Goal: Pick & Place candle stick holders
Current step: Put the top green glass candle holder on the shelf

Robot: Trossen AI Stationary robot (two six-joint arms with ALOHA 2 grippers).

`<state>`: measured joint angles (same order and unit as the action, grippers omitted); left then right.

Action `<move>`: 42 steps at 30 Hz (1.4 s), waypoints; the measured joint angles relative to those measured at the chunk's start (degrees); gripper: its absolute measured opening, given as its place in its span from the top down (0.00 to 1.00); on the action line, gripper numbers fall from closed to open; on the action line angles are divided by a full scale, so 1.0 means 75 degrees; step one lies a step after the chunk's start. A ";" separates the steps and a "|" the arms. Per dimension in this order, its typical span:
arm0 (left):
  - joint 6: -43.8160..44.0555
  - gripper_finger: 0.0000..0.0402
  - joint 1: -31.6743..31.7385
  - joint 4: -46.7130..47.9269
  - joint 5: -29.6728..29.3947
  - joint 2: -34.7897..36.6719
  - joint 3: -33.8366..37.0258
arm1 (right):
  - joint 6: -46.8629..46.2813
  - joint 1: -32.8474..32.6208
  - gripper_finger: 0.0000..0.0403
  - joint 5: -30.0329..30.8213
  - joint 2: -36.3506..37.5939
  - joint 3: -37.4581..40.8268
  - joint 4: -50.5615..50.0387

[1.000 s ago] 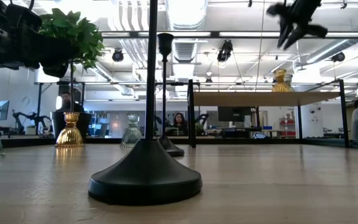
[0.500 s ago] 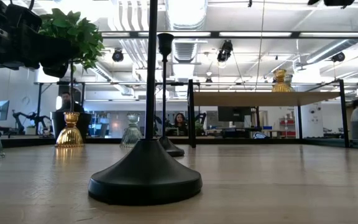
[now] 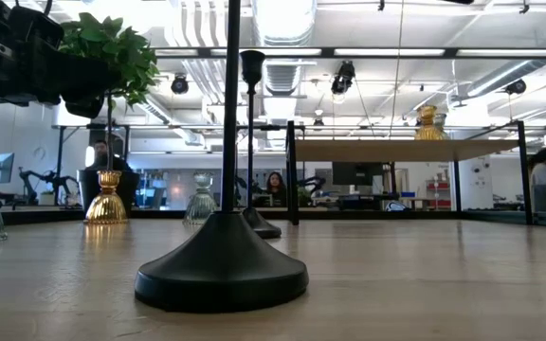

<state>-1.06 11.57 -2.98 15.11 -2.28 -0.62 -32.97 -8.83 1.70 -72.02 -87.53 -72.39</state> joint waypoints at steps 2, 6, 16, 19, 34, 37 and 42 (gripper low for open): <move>0.0000 0.69 -0.0002 0.0000 0.0000 -0.0002 0.0002 | 0.0023 -0.0042 0.82 -0.0042 -0.0192 0.0000 0.0133; 0.0000 0.69 -0.0001 0.0000 0.0000 0.0000 0.0003 | 0.0029 -0.0124 0.84 0.0023 -0.0303 0.0000 0.0130; -0.0028 0.69 -0.0002 -0.0004 -0.0003 0.0000 0.0000 | -0.0043 -0.0121 0.87 0.1342 0.0134 0.0000 0.0320; -0.0321 0.69 0.0000 -0.0148 -0.0015 -0.0003 0.0003 | -0.0392 -0.0016 0.87 0.1390 0.0272 -0.0007 0.0376; 0.1959 0.69 0.0000 -0.5139 -0.1828 -0.0015 0.0003 | -0.1436 0.0035 0.87 0.1579 0.0487 -0.0662 0.0385; 0.2003 0.69 0.0000 -0.5209 -0.1980 -0.0017 0.0003 | -0.1424 0.0105 0.87 0.1586 0.0486 -0.0662 0.0369; 0.2520 0.69 -0.0024 -0.2969 -0.1695 -0.0301 -0.0377 | -0.1405 0.0139 0.87 0.1599 0.0489 -0.0662 0.0363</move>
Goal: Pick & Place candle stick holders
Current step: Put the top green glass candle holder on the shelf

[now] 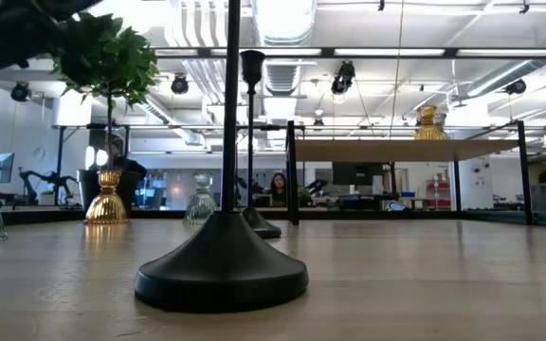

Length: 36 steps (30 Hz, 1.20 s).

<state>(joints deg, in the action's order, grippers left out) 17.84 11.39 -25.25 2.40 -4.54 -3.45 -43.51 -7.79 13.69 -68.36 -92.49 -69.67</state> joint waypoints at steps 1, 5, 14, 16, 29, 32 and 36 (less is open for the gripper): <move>0.0073 0.69 0.0001 0.0638 0.0061 -0.0134 -0.0199 | 0.0025 0.0023 0.87 -0.0003 0.0000 0.0000 -0.0016; -0.0253 0.69 -0.0005 0.2374 0.0202 -0.0972 -0.1127 | 0.0061 0.0172 0.87 0.0001 0.0000 0.0000 -0.0176; -0.1197 0.69 -0.0014 0.4230 0.0737 -0.3311 -0.2881 | 0.0029 0.0399 0.87 0.0000 0.0003 0.0000 -0.1239; -0.1212 0.69 -0.0014 0.4363 0.0836 -0.3713 -0.3085 | 0.0026 0.0397 0.87 0.0000 0.0003 0.0000 -0.1403; -0.2109 0.69 -0.0028 0.4517 -0.0713 -0.5698 -0.3642 | 0.0251 0.0396 0.87 0.0405 0.0003 0.0015 -0.1486; -0.2182 0.69 -0.0028 0.4456 -0.1154 -0.6005 -0.3852 | 0.0257 0.0396 0.87 0.0403 0.0003 0.0015 -0.1486; -0.2296 0.69 -0.0025 0.4608 -0.1435 -0.6606 -0.4045 | 0.0349 0.0393 0.87 0.0466 0.0003 0.0023 -0.1482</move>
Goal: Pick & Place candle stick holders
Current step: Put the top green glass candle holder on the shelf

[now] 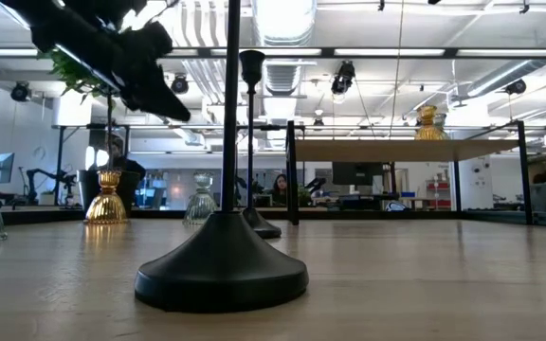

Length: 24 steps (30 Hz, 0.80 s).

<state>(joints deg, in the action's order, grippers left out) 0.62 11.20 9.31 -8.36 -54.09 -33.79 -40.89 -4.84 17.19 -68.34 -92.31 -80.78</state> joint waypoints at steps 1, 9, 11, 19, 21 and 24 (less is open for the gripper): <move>-0.0027 0.69 0.0000 -0.0005 -0.0091 -0.0181 -0.0055 | 0.0027 -0.0003 0.87 0.0078 0.0000 0.0006 -0.0001; -0.0038 0.69 0.0006 -0.0046 -0.1644 -0.1424 -0.0440 | 0.0082 -0.0003 0.87 0.0176 0.0000 0.0009 0.0005; -0.0131 0.69 0.0006 -0.0035 -0.1818 -0.1693 -0.0537 | 0.0085 -0.0001 0.87 0.0272 0.0000 0.0010 0.0007; -0.0688 0.69 0.0003 -0.0029 -0.2156 -0.2667 -0.0878 | 0.0141 0.0000 0.87 0.0338 0.0000 0.0012 0.0010; -0.0702 0.69 0.0006 -0.0034 -0.2460 -0.2803 -0.0917 | 0.0141 0.0003 0.87 0.0336 0.0000 0.0012 0.0010; -0.0812 0.69 0.0003 -0.0036 -0.2672 -0.2938 -0.0988 | 0.0141 0.0003 0.87 0.0336 0.0000 0.0012 0.0010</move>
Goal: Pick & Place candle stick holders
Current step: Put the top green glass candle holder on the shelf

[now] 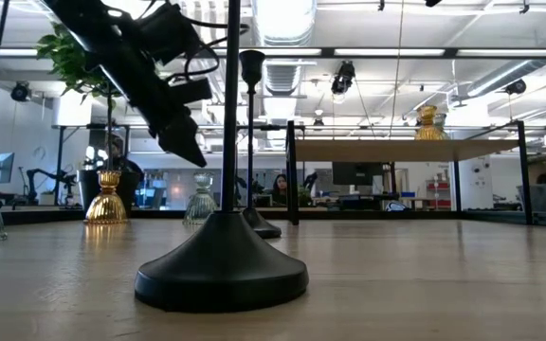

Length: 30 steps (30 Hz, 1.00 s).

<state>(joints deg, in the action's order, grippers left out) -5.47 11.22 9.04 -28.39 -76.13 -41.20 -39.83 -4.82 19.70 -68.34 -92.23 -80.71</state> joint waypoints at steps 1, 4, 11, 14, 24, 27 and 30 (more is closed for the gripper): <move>-0.0023 0.69 0.0000 0.0000 -0.0020 -0.0026 -0.0021 | 0.0000 0.0000 0.87 0.0000 0.0000 0.0000 0.0000; -0.0138 0.69 0.0003 -0.0009 -0.0054 -0.0133 -0.0106 | 0.0060 0.0000 0.87 0.0000 0.0000 0.0003 0.0000; -0.0353 0.69 0.0125 0.0003 -0.0181 -0.0381 -0.0120 | 0.0143 0.0000 0.87 0.0056 0.0001 0.0003 -0.0001; -0.0348 0.69 0.0161 0.0006 -0.0254 -0.0446 -0.0128 | 0.0143 0.0000 0.87 0.0058 0.0003 0.0003 -0.0003; -0.0344 0.69 0.0439 -0.0068 -0.0324 -0.0874 -0.0253 | 0.0237 0.0000 0.87 0.0198 0.0001 0.0003 -0.0008; -0.0348 0.69 0.0505 -0.0142 -0.0333 -0.1024 -0.0279 | 0.0283 -0.0003 0.87 0.0198 0.0002 0.0004 -0.0009; -0.0338 0.69 0.0550 -0.0218 -0.0366 -0.1185 -0.0315 | 0.0339 -0.0003 0.87 0.0198 0.0002 0.0005 -0.0008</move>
<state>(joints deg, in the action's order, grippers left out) -8.00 15.35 7.40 -31.14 -85.02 -43.56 -37.29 -4.84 21.19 -68.32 -92.19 -80.77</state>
